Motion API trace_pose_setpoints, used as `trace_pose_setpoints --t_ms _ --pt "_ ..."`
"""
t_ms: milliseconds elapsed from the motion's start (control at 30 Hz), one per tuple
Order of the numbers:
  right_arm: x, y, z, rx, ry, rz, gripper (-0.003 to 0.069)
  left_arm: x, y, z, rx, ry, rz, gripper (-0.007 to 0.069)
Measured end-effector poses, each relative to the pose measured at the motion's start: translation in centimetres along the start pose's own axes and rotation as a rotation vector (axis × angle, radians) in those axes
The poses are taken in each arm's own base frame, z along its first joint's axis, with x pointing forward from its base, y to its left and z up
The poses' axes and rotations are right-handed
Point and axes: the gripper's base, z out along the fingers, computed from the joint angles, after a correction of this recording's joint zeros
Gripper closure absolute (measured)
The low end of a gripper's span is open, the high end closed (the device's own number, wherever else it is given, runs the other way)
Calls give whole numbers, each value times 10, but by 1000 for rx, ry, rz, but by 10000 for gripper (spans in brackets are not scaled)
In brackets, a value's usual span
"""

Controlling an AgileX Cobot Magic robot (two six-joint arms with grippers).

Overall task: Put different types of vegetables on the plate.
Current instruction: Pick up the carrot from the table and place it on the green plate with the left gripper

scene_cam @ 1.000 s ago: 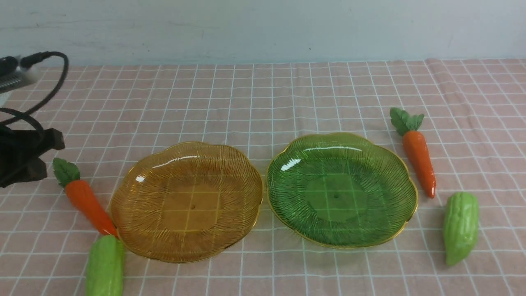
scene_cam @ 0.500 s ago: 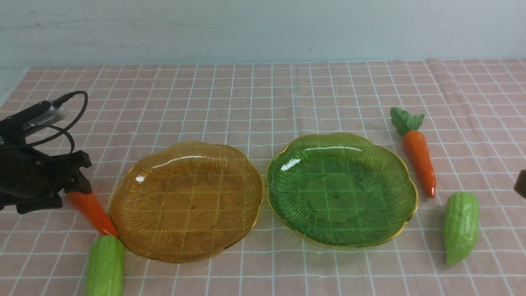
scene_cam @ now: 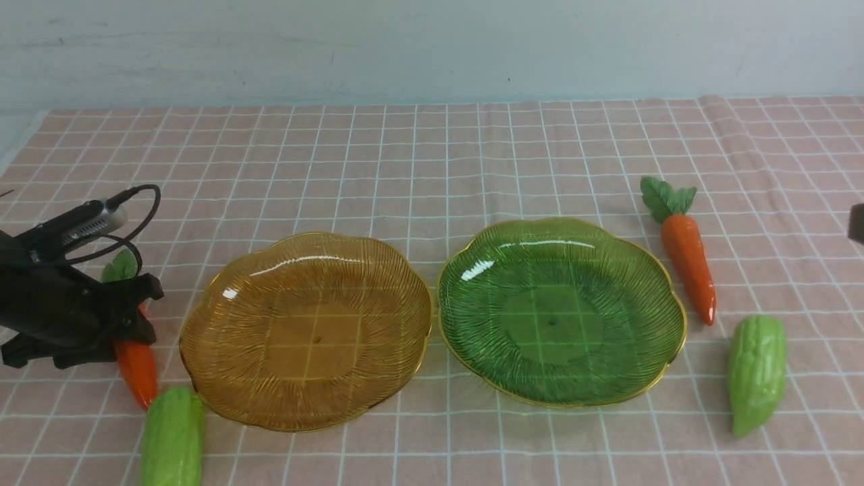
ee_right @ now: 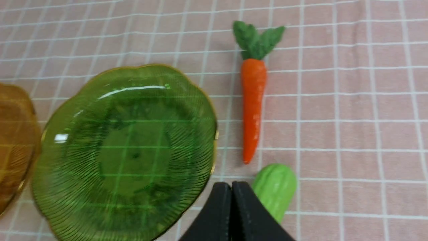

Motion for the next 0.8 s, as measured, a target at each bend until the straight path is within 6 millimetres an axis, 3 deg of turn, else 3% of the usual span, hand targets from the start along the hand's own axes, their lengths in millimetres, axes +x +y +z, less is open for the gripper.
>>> trace_pose_setpoints --t_ms 167,233,367,433,500,600,667,800 --pt "-25 -16 31 103 33 91 668 -32 -38 -69 98 -157 77 418" --pt "-31 -19 48 105 49 109 665 -34 -76 -95 194 -202 145 418" --pt "-44 -31 99 110 108 121 624 -14 -155 -113 361 -185 323 418" --pt "-44 -37 125 113 153 125 575 10 -204 -111 446 -144 438 418" --pt "-42 -40 157 108 205 103 484 33 -241 -104 506 -111 515 418" --pt "-35 -35 189 91 251 48 372 72 -288 -79 565 -75 587 418" --pt "-30 -32 208 84 276 31 307 86 -303 -60 569 -59 594 418" --pt "-20 -32 235 81 309 19 223 100 -314 -38 562 -41 596 412"
